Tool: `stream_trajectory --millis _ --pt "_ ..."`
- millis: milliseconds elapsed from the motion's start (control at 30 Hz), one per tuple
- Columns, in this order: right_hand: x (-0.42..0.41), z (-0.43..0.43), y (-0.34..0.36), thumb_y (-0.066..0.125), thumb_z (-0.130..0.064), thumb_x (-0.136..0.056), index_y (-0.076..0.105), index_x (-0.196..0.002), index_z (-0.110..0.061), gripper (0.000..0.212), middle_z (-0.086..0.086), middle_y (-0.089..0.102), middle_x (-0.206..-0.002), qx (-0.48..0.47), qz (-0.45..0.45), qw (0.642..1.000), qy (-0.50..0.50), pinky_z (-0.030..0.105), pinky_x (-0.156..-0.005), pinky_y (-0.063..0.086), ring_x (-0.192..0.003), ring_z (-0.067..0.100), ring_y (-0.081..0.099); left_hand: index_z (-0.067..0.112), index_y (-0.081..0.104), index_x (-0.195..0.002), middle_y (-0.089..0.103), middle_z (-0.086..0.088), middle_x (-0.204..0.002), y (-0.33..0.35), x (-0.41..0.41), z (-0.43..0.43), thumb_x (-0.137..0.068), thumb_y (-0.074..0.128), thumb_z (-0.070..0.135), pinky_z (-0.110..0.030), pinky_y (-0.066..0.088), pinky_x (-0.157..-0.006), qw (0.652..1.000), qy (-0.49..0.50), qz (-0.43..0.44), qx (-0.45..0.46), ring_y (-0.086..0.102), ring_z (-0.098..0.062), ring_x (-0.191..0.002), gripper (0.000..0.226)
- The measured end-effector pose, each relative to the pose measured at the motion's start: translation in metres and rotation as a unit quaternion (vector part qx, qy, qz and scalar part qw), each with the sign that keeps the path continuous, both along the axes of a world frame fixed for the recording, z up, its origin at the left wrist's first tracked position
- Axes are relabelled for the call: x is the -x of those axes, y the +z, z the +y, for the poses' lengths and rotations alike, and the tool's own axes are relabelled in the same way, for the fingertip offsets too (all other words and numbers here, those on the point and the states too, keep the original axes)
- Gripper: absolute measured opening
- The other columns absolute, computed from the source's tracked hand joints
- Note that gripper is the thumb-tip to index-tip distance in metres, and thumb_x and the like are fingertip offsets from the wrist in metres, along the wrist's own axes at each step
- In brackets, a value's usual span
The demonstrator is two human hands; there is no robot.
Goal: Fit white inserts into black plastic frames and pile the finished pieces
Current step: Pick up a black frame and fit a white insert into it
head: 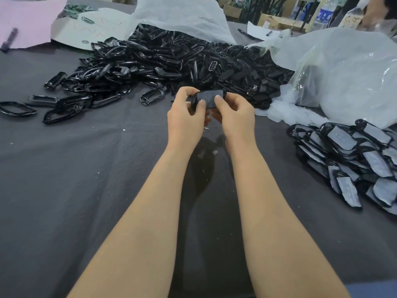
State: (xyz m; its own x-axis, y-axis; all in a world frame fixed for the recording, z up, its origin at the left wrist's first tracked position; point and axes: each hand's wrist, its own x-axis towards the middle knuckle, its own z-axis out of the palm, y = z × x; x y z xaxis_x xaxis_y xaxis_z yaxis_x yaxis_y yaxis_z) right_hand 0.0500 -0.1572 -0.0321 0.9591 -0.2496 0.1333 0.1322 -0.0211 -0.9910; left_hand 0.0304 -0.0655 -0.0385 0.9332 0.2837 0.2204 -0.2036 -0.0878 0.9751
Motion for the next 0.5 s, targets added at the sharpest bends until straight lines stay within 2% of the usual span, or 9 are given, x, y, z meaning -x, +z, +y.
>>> stream_trajectory --millis 100,300,500 --pt "-0.0008 -0.0008 -0.0002 0.060 -0.008 -0.092 0.062 -0.104 -0.001 0.014 0.011 0.065 -0.092 -0.001 -0.004 1.000 -0.002 0.018 -0.067 0.053 -0.078 0.013 0.062 0.023 0.049 -0.103 0.065 0.000 -0.074 -0.0006 -0.0007 0.0003 -0.097 0.053 0.011 -0.033 0.060 -0.070 1.000 -0.002 0.003 -0.003 0.063 -0.006 -0.060 0.014" --pt "-0.0026 -0.0019 -0.0022 0.062 -0.010 -0.091 0.063 -0.103 -0.002 0.015 0.011 0.068 -0.091 0.019 -0.007 1.000 -0.005 0.023 -0.071 0.057 -0.073 0.010 0.066 0.025 0.048 -0.102 0.064 -0.001 -0.076 -0.0017 -0.0031 0.0016 -0.098 0.052 0.011 -0.022 0.058 -0.063 1.000 -0.001 0.011 0.002 0.063 0.001 -0.055 0.015" --pt "-0.0027 -0.0027 -0.0024 0.056 -0.006 -0.094 0.060 -0.112 0.001 0.020 0.017 0.071 -0.096 0.061 0.000 0.998 0.033 0.036 -0.078 0.059 -0.081 0.025 0.071 0.023 0.050 -0.103 0.066 -0.005 -0.080 -0.0021 -0.0039 0.0030 -0.097 0.053 0.009 -0.023 0.058 -0.064 0.999 0.011 0.027 0.027 0.064 -0.001 -0.056 0.016"
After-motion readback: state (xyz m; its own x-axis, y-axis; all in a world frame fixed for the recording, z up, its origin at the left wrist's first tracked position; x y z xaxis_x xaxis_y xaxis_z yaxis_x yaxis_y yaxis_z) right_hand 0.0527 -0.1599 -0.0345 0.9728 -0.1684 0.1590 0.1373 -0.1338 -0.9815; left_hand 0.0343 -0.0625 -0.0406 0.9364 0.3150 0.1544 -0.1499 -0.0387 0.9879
